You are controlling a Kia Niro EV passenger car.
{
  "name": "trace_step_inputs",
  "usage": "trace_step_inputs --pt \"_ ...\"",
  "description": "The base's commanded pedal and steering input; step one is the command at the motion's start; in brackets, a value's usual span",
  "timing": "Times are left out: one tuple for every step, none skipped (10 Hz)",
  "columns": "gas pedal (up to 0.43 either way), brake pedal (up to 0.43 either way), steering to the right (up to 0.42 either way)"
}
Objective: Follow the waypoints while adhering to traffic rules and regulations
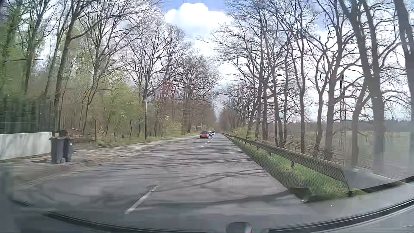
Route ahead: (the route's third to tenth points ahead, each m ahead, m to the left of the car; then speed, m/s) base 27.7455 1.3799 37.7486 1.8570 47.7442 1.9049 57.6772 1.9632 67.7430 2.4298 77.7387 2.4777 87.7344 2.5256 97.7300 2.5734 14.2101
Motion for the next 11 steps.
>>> trace_step_inputs --pt "0.067 0.0 0.002" --pt "0.067 0.0 0.002" --pt "0.067 0.0 0.003" --pt "0.067 0.0 0.003" --pt "0.067 0.0 0.003" --pt "0.067 0.0 0.003" --pt "0.087 0.0 0.003" --pt "0.087 0.0 0.003" --pt "0.087 0.0 0.003" --pt "0.087 0.0 0.002" --pt "0.087 0.0 0.003"
